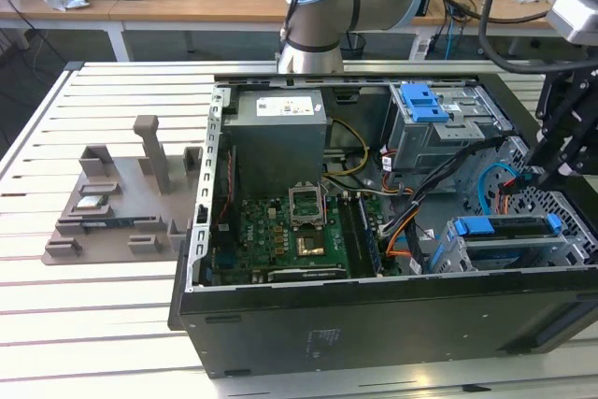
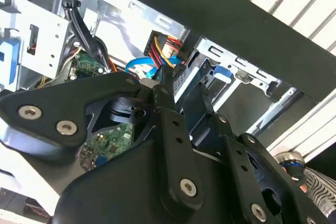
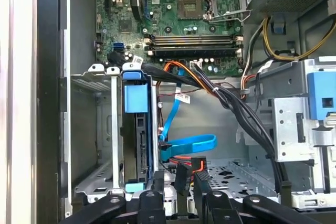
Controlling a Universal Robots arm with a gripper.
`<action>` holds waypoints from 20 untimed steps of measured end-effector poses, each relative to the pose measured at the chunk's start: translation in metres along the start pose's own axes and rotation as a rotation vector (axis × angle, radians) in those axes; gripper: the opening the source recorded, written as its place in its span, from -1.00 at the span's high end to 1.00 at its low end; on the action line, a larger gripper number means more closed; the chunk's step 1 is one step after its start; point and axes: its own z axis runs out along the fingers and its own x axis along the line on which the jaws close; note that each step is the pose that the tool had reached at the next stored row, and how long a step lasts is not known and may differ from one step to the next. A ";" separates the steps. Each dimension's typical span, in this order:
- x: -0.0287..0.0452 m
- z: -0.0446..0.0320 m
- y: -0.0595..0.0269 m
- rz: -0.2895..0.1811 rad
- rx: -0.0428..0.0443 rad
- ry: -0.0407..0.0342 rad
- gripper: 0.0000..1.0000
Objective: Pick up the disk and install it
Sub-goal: 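Insert the first disk wire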
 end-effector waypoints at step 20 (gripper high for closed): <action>-0.0048 0.0108 -0.0012 0.000 0.0001 0.0025 0.66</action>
